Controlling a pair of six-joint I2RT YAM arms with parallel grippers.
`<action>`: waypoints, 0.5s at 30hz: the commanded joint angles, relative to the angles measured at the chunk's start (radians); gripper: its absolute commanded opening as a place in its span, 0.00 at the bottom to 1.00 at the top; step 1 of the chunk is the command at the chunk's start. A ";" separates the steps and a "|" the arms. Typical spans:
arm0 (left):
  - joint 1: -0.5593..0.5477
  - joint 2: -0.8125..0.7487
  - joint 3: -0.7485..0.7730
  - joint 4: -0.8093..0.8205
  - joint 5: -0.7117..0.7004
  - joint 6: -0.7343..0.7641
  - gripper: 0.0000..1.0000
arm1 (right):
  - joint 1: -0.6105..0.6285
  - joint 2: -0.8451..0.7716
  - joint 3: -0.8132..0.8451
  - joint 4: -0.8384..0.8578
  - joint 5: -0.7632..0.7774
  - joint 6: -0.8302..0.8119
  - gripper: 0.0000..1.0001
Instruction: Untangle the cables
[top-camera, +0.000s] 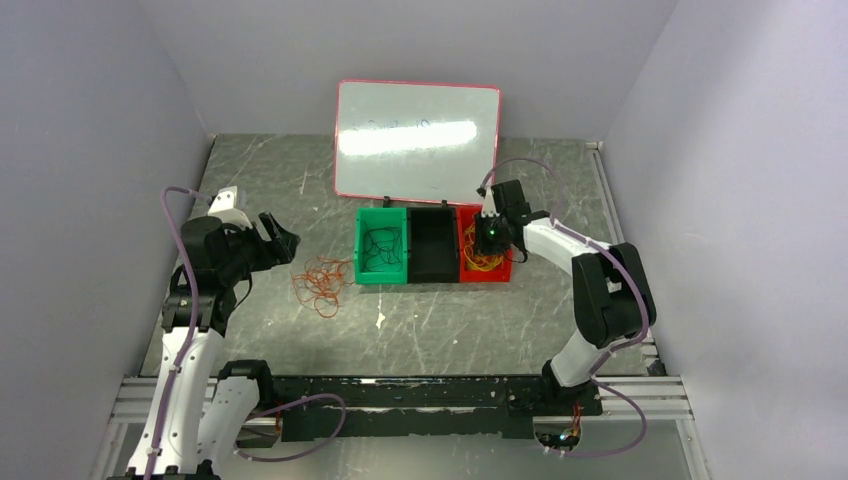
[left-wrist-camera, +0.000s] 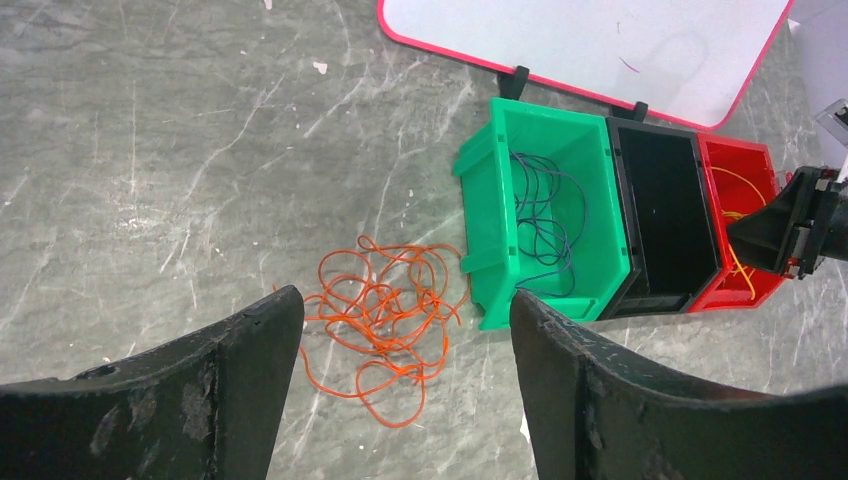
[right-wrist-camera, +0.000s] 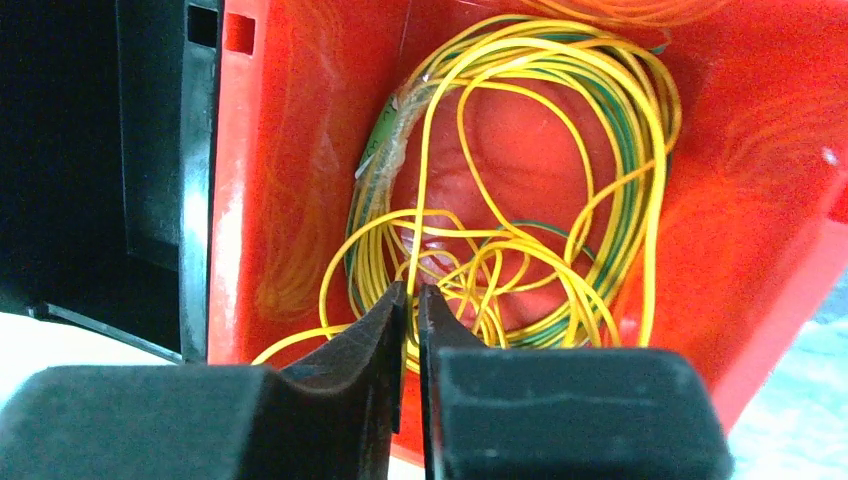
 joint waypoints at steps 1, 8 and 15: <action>0.010 -0.006 -0.006 0.032 0.023 0.013 0.80 | -0.004 -0.074 0.053 -0.021 0.050 -0.023 0.16; 0.010 -0.003 -0.008 0.034 0.025 0.013 0.80 | -0.004 -0.145 0.122 -0.108 0.096 -0.046 0.28; 0.010 -0.012 -0.007 0.031 0.016 0.013 0.80 | -0.001 -0.221 0.116 -0.144 0.085 -0.035 0.38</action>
